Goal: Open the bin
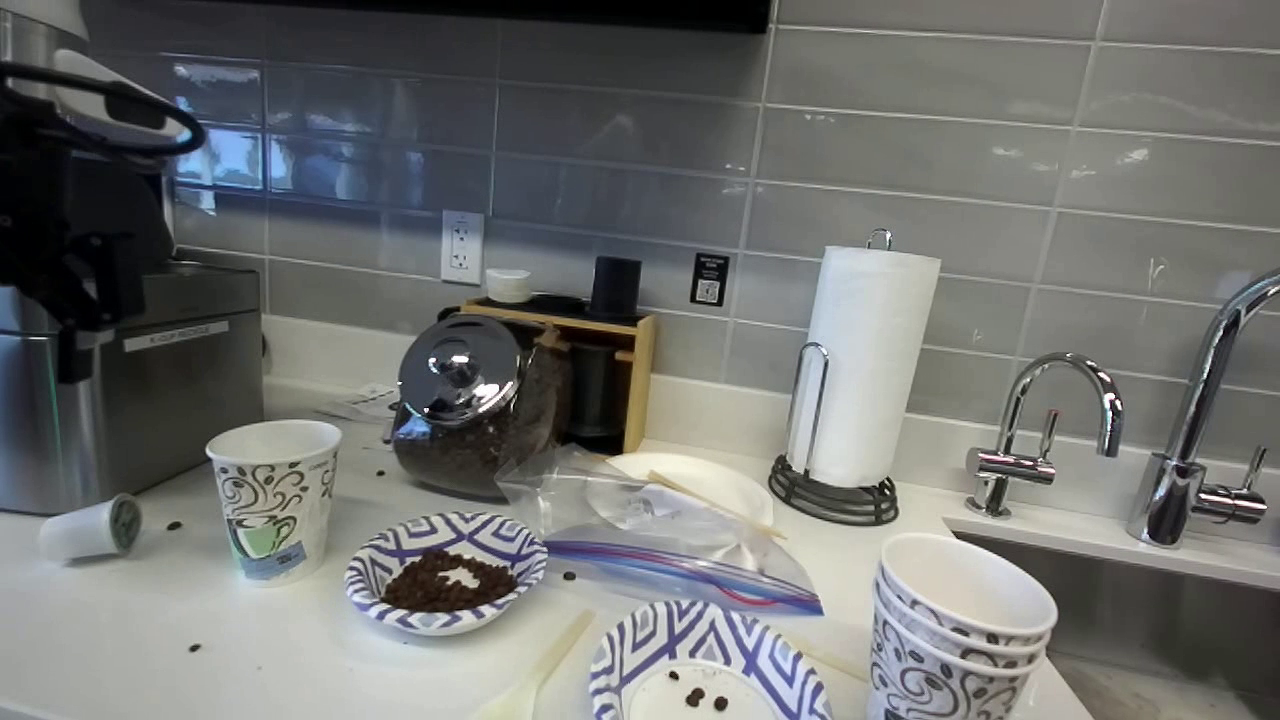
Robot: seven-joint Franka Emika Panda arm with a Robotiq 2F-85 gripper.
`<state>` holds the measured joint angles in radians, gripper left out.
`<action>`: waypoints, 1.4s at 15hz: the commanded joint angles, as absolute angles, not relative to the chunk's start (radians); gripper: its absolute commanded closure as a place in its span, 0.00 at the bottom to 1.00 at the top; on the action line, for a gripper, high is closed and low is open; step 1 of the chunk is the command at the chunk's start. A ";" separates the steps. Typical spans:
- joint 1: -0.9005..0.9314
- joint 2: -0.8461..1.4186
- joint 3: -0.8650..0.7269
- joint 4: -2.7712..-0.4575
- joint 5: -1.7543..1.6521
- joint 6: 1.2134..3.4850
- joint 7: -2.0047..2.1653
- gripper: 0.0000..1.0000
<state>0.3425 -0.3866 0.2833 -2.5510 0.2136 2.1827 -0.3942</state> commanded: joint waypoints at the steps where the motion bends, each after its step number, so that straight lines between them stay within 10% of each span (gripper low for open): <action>1: 0.369 -0.385 0.258 -2.549 0.201 2.182 -0.385 0.00; 21: 0.389 -0.087 0.282 -2.582 0.182 2.539 -0.463 0.00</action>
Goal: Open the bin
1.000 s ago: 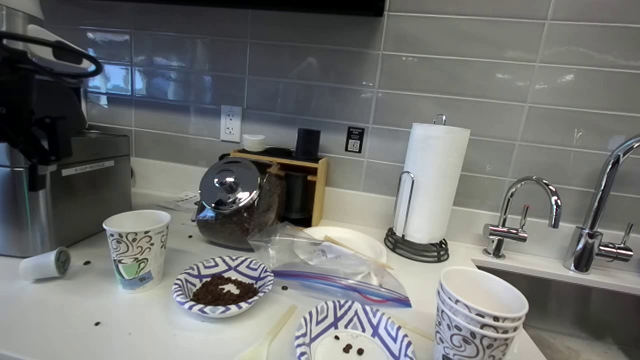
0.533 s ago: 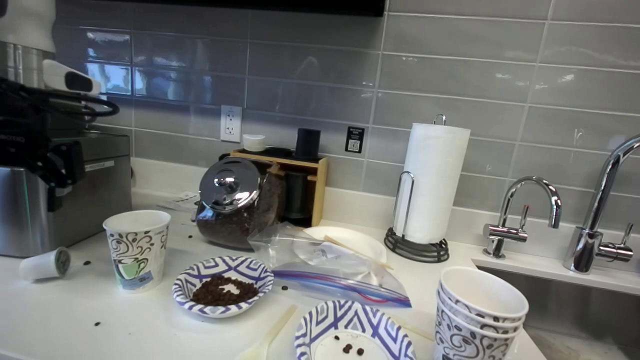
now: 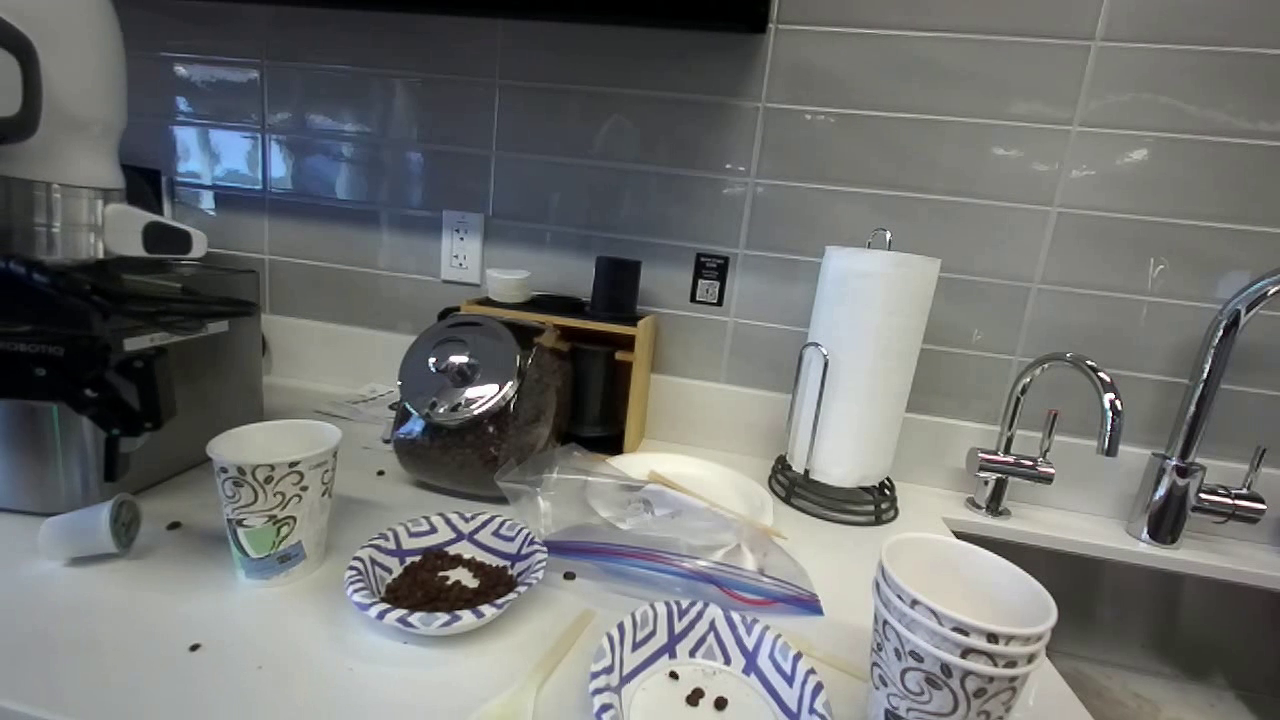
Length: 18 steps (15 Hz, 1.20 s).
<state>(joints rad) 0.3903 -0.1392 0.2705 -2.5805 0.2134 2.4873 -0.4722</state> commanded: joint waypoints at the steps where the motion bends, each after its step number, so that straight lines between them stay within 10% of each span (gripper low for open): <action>1: 0.386 -0.075 0.285 -2.583 0.173 2.549 -0.454 0.00; 11: 0.371 0.006 0.304 -2.590 0.166 2.694 -0.453 0.00; 18: 0.357 0.020 0.308 -2.591 0.129 2.697 -0.443 0.65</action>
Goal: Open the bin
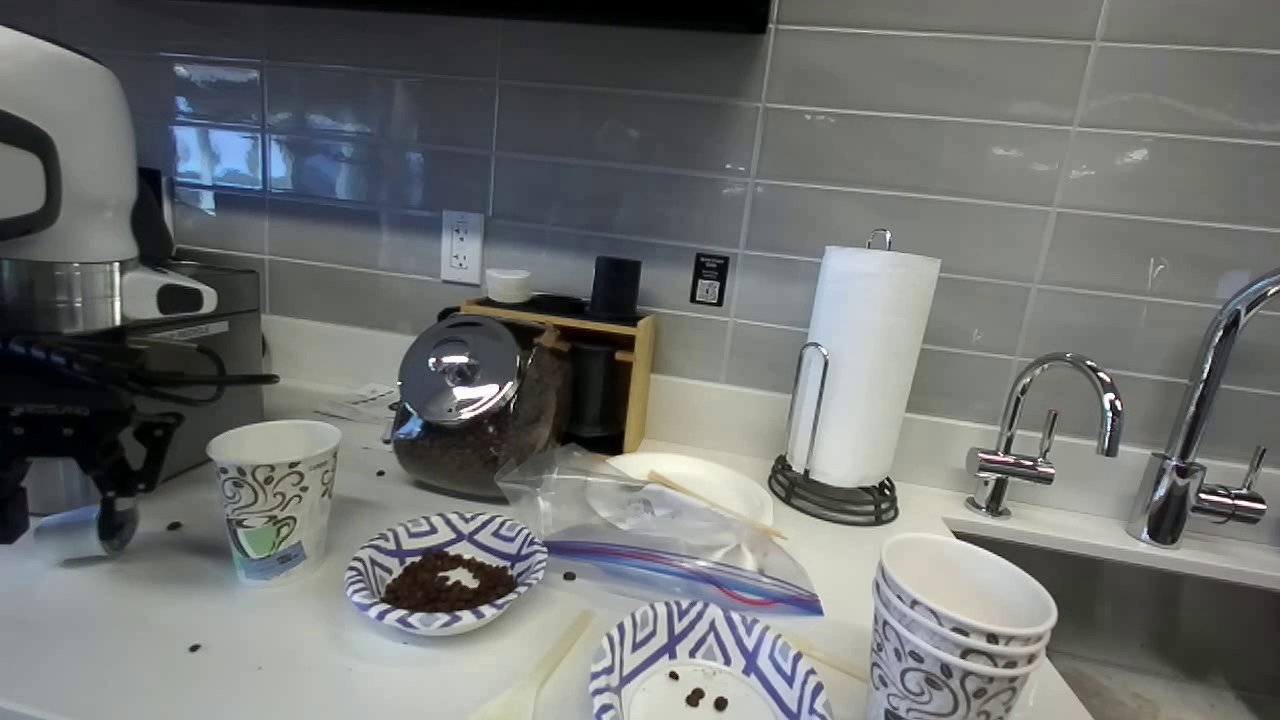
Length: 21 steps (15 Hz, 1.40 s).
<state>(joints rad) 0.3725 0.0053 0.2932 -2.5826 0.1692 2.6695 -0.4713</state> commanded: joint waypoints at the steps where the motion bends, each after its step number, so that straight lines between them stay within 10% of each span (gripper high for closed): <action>1: 0.355 0.021 0.308 -2.590 0.126 2.696 -0.445 0.73; 6: 0.348 0.015 0.307 -2.587 0.134 2.686 -0.466 0.95; 17: 0.341 0.018 0.308 -2.544 0.135 2.675 -0.409 0.07; 21: 0.346 0.032 0.321 -2.524 0.133 2.664 -0.329 0.00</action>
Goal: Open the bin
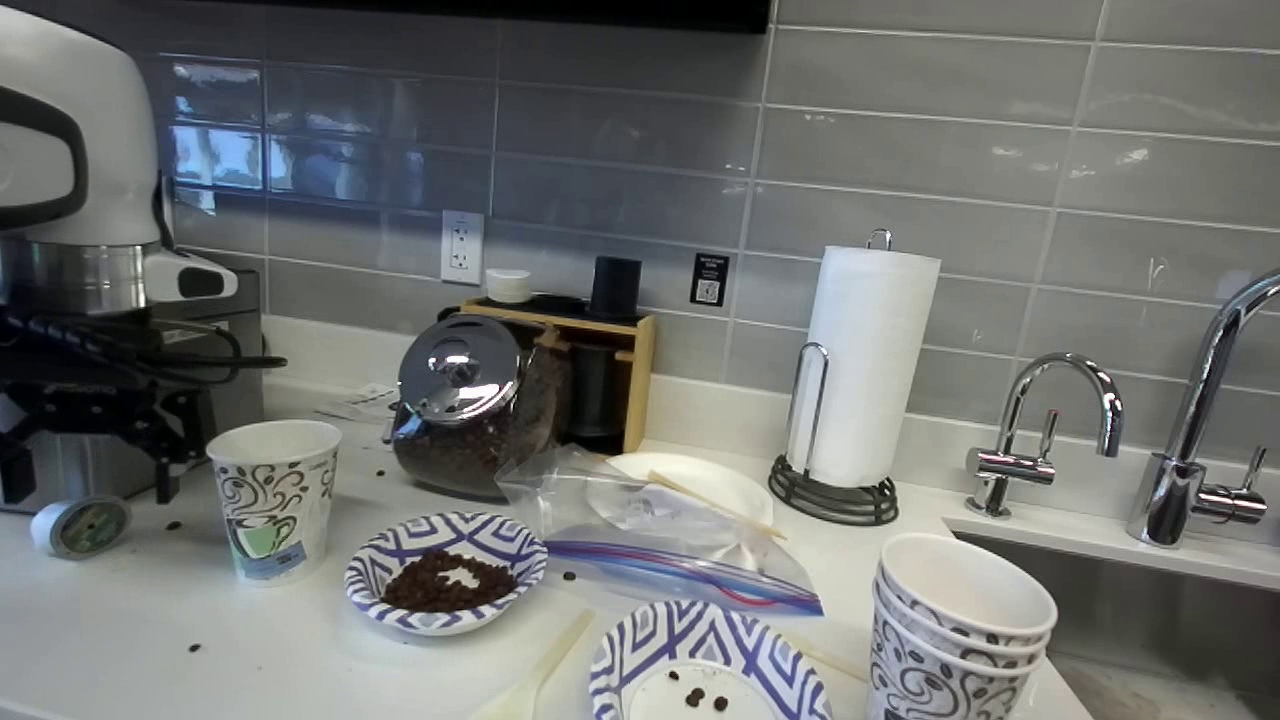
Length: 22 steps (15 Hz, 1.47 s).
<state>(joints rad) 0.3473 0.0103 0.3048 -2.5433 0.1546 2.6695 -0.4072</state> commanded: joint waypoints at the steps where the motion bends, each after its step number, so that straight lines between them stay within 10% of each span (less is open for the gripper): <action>1: 0.346 0.034 0.324 -2.519 0.126 2.659 -0.299 0.00; 15: 0.357 0.099 0.346 -2.484 0.034 2.647 -0.036 0.00; 22: 0.357 0.114 0.342 -2.476 0.012 2.632 -0.008 0.65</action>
<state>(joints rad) 0.3546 0.0965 0.3430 -2.4952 0.0505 2.6664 -0.0530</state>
